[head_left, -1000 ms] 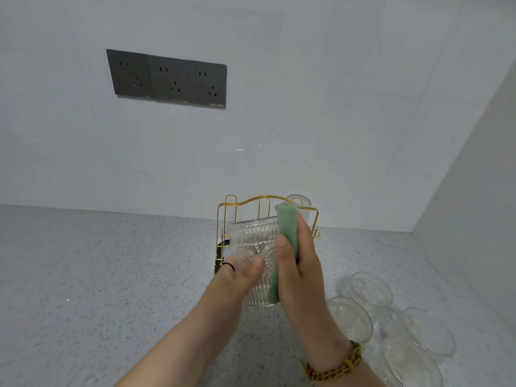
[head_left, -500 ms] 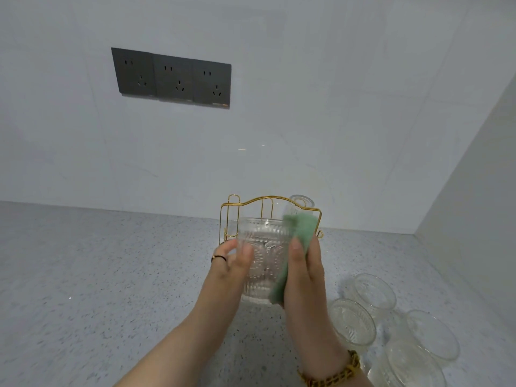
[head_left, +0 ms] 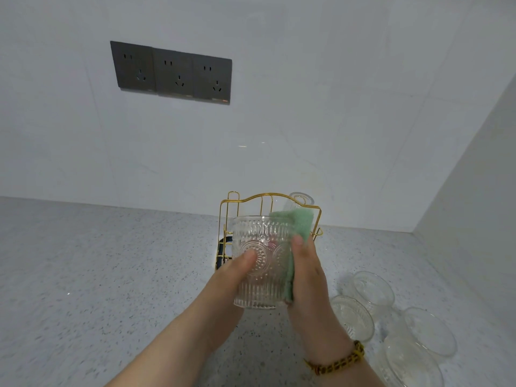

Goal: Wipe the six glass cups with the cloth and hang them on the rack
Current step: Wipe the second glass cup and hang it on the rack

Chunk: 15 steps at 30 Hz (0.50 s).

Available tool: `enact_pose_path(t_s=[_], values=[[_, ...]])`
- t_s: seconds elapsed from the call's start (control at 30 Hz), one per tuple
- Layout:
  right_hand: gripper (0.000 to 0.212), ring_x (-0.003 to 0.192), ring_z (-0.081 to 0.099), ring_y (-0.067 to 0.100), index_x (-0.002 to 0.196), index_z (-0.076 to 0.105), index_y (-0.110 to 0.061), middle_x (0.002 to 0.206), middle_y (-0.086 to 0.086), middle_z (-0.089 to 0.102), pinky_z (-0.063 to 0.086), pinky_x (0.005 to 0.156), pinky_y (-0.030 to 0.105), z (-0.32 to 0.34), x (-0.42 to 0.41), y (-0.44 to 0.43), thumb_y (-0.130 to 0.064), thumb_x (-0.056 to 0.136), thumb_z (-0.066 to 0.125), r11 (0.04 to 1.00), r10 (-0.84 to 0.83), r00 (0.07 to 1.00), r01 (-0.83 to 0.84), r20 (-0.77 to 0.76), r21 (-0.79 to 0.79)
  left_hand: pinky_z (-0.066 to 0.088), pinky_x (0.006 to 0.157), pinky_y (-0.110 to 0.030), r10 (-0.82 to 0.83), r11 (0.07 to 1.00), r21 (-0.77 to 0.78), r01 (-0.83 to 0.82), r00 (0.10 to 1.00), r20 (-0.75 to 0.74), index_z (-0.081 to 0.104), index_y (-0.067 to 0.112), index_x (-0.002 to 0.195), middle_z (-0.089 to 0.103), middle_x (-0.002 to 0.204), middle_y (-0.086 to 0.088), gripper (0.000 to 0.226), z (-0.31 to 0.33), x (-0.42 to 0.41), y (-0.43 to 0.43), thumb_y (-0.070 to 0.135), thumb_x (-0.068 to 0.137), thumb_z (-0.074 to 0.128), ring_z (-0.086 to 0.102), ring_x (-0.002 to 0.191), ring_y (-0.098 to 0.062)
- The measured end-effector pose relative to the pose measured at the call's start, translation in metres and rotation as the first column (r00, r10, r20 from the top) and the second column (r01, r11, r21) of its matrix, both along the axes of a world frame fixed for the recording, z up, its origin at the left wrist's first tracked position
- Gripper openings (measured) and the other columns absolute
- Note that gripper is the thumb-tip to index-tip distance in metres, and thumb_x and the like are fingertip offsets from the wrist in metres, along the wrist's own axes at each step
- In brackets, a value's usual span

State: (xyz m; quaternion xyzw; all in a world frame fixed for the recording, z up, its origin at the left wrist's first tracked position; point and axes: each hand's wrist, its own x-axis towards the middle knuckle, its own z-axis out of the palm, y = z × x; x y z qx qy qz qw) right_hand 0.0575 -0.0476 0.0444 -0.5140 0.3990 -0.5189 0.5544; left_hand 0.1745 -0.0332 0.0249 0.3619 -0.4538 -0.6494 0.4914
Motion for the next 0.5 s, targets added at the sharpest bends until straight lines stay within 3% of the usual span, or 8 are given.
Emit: enact_pose_path(t_s=[0.07,0.13,0.2,0.23,0.3,0.33,0.4,0.5], values=[[0.039,0.085,0.067,0.013,0.125,0.047,-0.016,0.108,0.011,0.063,0.055,0.062,0.020,-0.001,0.000,0.001,-0.034,0.094,0.032,1.000,-0.013,0.999,0.013,0.030,0.001,0.037,0.105,-0.047,-0.004,1.000,0.018,0.003,0.997,0.073,0.066,0.030,0.108,0.064,0.121,-0.002,0.076,-0.001,0.001,-0.002,0.070,0.043,0.070,0.058,0.114,-0.022],[0.039,0.090,0.066,0.019,0.126,0.046,-0.017,0.110,0.010,0.064,0.058,0.072,0.030,-0.002,-0.001,0.000,-0.038,0.094,0.036,0.998,-0.063,0.996,0.063,0.059,-0.001,0.030,0.109,-0.052,-0.010,1.000,-0.002,0.011,0.985,0.173,0.053,0.027,0.121,0.062,0.124,0.001,0.101,-0.001,-0.001,-0.003,0.072,0.035,0.075,0.054,0.119,-0.022],[0.040,0.098,0.063,0.023,0.128,0.043,-0.023,0.112,0.006,0.062,0.054,0.084,0.044,-0.001,0.000,-0.001,-0.040,0.091,0.039,0.993,-0.115,0.992,0.115,0.059,-0.003,0.035,0.107,-0.051,0.001,1.000,-0.031,0.007,0.971,0.239,0.047,0.024,0.126,0.063,0.121,0.003,0.102,-0.003,0.001,-0.004,0.066,0.038,0.080,0.056,0.117,-0.020],[0.030,0.095,0.062,0.023,0.121,0.046,-0.025,0.105,0.004,0.062,0.053,0.082,0.043,0.000,0.000,-0.002,-0.035,0.094,0.039,0.990,-0.144,0.987,0.144,0.070,0.005,0.040,0.104,-0.046,0.017,0.999,-0.041,-0.006,0.961,0.277,0.048,0.024,0.125,0.066,0.117,0.005,0.098,-0.003,0.001,-0.005,0.060,0.041,0.081,0.059,0.112,-0.016],[0.013,0.080,0.060,0.019,0.099,0.049,-0.026,0.088,0.001,0.059,0.053,0.067,0.034,0.003,-0.001,-0.003,-0.026,0.095,0.036,0.980,-0.199,0.979,0.200,0.046,-0.015,0.051,0.088,-0.024,0.075,0.995,-0.085,-0.046,0.922,0.381,0.052,0.025,0.118,0.069,0.103,0.011,0.085,-0.002,0.001,-0.006,0.047,0.042,0.084,0.065,0.099,-0.008],[0.012,0.073,0.058,0.016,0.093,0.048,-0.025,0.081,-0.001,0.056,0.050,0.060,0.027,0.005,-0.004,-0.003,-0.024,0.095,0.036,0.975,-0.214,0.977,0.214,-0.005,-0.056,0.049,0.076,-0.012,0.134,0.988,-0.127,-0.085,0.881,0.454,0.052,0.031,0.110,0.067,0.095,0.016,0.072,-0.001,0.001,-0.006,0.039,0.047,0.085,0.065,0.093,-0.004],[0.010,0.068,0.056,0.006,0.090,0.051,-0.021,0.080,-0.006,0.054,0.044,0.053,0.011,0.008,-0.012,-0.003,-0.017,0.093,0.042,0.965,-0.206,0.970,0.180,-0.130,-0.189,0.042,0.059,-0.003,0.245,0.966,-0.219,-0.139,0.762,0.599,0.041,0.041,0.100,0.055,0.088,0.026,0.060,0.005,0.004,-0.003,0.027,0.059,0.082,0.056,0.084,0.008],[0.019,0.096,0.047,-0.017,0.077,0.058,-0.028,0.106,-0.024,0.049,0.037,0.077,-0.001,0.015,-0.028,-0.004,-0.011,0.083,0.060,0.921,-0.156,0.903,-0.013,-0.399,-0.389,0.043,0.068,-0.008,0.263,0.960,-0.265,-0.095,0.639,0.723,0.028,0.048,0.110,0.053,0.098,0.022,0.078,0.007,0.016,0.000,0.033,0.056,0.083,0.053,0.090,0.004]])
